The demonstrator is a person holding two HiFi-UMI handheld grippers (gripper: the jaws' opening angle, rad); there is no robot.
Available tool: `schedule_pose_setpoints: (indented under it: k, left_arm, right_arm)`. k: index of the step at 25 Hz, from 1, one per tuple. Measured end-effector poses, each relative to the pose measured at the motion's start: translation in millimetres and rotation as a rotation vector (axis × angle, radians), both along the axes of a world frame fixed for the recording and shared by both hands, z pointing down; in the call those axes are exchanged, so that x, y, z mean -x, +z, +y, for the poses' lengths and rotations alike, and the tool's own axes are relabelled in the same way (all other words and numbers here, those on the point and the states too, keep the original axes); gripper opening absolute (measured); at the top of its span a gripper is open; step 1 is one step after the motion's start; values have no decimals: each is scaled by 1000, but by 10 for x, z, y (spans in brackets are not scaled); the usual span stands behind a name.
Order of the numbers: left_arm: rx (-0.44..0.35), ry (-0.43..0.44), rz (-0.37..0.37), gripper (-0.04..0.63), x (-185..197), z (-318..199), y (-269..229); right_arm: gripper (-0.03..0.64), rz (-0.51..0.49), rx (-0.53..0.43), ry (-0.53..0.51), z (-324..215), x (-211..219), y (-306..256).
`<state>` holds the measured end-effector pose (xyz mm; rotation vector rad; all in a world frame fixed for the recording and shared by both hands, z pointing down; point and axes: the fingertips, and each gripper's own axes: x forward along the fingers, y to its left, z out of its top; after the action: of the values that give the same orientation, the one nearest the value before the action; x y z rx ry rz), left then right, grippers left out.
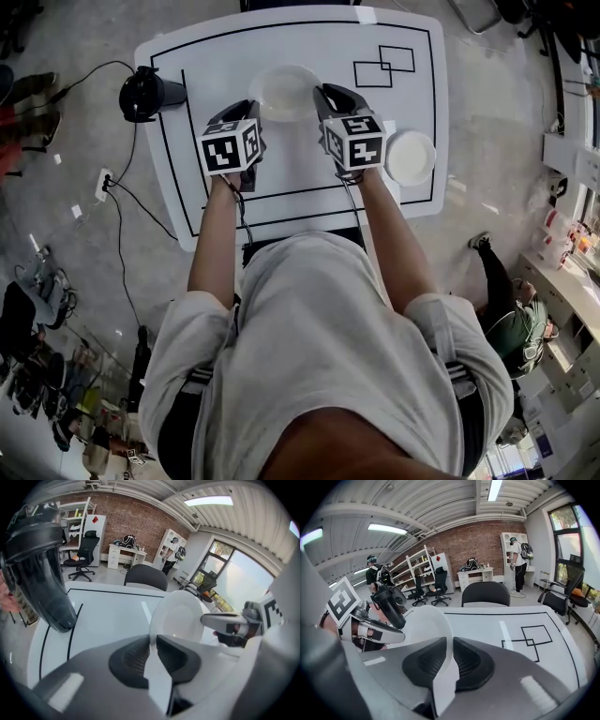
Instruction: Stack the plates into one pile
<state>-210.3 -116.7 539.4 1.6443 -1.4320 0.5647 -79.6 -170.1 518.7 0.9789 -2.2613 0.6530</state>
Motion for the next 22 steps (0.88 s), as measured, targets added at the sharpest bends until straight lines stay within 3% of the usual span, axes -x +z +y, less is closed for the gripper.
schedule_pose_setpoints:
  k: [22]
  left_arm:
    - [-3, 176, 4, 46, -1035, 95, -79]
  right_arm:
    - [46, 18, -20, 164, 328, -1101, -107]
